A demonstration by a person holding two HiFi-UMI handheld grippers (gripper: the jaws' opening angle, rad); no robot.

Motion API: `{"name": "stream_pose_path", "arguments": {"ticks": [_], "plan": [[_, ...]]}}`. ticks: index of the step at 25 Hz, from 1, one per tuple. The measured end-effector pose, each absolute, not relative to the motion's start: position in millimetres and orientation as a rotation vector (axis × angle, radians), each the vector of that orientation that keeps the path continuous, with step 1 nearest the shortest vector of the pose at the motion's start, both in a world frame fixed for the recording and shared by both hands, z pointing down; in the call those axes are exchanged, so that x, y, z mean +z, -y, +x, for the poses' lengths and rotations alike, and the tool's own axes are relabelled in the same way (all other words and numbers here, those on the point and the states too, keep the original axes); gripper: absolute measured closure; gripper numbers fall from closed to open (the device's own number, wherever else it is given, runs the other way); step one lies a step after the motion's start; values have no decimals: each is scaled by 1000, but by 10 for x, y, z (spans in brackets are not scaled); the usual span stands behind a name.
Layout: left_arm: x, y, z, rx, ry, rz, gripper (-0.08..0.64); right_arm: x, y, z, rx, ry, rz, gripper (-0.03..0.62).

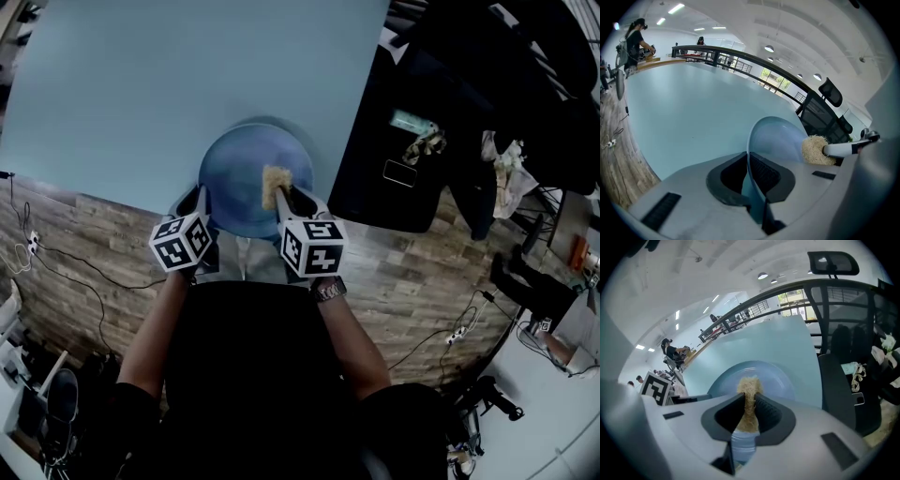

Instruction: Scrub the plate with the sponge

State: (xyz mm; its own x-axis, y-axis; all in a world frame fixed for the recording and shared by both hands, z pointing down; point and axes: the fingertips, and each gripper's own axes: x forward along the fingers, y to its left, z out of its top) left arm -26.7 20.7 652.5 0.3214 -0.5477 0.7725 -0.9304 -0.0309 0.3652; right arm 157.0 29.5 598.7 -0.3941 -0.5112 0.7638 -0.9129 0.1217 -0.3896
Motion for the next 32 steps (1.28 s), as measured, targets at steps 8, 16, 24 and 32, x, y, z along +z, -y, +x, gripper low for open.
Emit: {"name": "stream_pose_path", "arguments": {"ticks": [8, 16, 24, 32], "plan": [[6518, -210, -274, 528, 1348, 1694, 554, 6031, -350, 1114, 1256, 2022, 1253, 528], [6517, -212, -274, 522, 1354, 1689, 554, 6092, -380, 664, 1295, 2069, 1136, 526], [6526, -210, -277, 516, 1359, 1688, 554, 6149, -423, 438, 1295, 2091, 1064, 526], [6540, -205, -260, 511, 1361, 1678, 554, 6210, -453, 443, 1340, 2086, 1003, 528]]}}
